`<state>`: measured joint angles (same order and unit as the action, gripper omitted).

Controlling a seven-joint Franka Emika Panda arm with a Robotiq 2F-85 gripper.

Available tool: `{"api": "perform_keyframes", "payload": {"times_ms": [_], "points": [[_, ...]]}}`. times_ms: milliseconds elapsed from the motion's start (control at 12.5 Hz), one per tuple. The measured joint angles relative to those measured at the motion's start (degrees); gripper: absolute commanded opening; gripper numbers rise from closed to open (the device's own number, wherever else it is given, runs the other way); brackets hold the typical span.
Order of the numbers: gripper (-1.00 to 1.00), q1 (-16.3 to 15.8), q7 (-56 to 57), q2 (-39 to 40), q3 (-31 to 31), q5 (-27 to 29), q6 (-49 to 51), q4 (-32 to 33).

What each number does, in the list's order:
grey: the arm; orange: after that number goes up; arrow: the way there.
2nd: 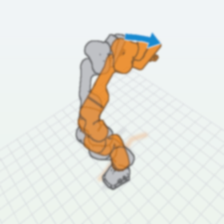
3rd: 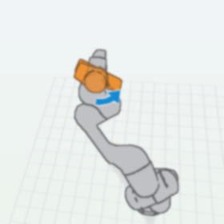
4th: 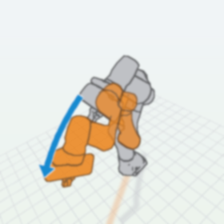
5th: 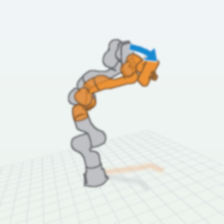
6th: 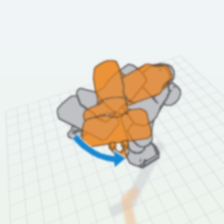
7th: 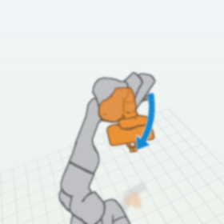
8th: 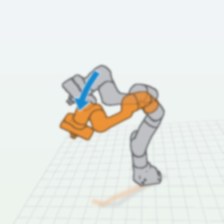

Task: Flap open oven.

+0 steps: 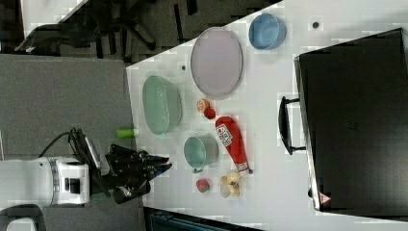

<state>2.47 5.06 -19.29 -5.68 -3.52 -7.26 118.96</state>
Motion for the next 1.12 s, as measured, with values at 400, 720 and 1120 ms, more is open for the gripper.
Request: {"api": "perform_keyframes", "payload": {"times_ms": [400, 720, 1120], "points": [[-0.65, 0.05, 25.88, 0.5, -7.02, -0.5, -8.66, 1.45], [-0.65, 1.65, 44.93, 7.87, -13.98, -0.37, -16.41, 1.45], [-0.65, 2.51, 56.99, 19.83, -19.07, -1.33, -26.34, 4.03]]}}
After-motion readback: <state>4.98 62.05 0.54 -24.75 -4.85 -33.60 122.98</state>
